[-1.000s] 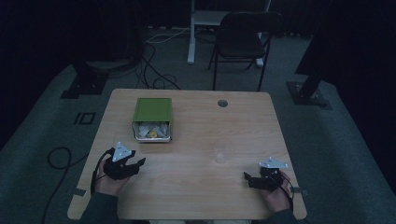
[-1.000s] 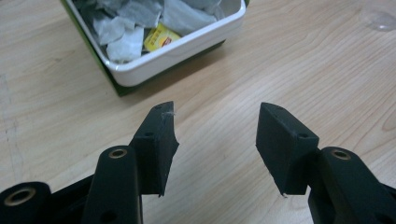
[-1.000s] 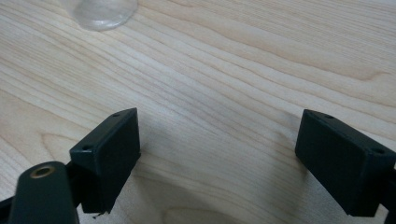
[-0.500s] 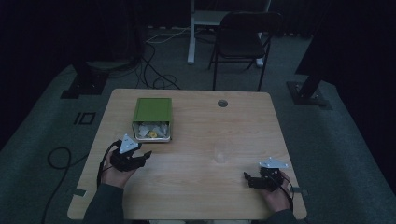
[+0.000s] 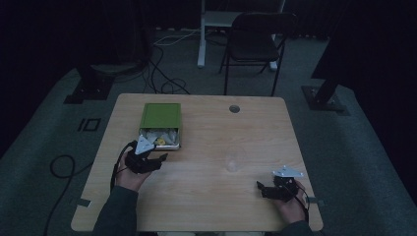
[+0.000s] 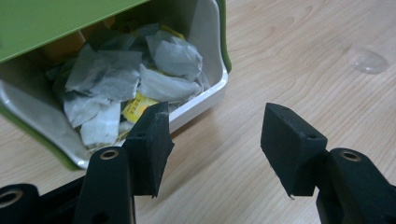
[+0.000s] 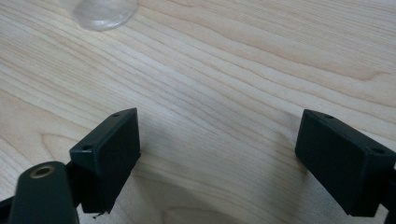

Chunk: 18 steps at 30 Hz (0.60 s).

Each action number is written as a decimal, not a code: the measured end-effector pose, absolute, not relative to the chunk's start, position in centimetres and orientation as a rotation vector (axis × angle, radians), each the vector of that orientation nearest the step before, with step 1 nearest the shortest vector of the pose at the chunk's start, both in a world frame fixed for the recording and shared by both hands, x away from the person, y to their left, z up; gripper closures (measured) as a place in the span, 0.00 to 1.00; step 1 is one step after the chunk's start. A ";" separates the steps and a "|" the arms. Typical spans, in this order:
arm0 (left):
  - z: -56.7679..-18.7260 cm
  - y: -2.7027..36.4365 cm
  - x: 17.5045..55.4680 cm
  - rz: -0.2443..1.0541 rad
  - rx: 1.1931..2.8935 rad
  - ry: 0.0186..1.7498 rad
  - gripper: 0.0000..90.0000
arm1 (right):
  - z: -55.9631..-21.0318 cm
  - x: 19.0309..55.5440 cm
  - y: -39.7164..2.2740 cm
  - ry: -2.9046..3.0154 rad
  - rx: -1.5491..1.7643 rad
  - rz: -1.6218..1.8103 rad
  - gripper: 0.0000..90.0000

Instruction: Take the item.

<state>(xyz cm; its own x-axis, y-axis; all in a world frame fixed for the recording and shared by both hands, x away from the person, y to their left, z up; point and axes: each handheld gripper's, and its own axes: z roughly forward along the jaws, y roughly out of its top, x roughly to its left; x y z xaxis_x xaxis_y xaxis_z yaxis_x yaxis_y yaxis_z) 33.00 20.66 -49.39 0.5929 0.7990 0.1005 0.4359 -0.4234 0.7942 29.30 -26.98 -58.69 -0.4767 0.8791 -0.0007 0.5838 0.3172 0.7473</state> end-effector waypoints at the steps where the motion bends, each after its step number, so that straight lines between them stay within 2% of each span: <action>1: -49.4 20.5 33.2 0.616 2.070 0.975 0.48 | -58.7 29.3 -27.0 2.180 1.297 0.978 0.15; 18: -50.5 18.8 36.5 0.584 2.075 1.017 0.41 | -58.7 29.3 -27.0 2.180 1.299 0.978 0.15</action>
<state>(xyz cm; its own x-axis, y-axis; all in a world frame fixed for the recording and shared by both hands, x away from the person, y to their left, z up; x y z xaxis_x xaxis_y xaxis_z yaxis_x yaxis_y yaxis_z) 36.46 18.83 -50.52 0.5822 0.8096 0.0747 0.4726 -0.4117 0.7792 29.29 -26.97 -58.69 -0.4758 0.8796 0.0004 0.5850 0.3161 0.7469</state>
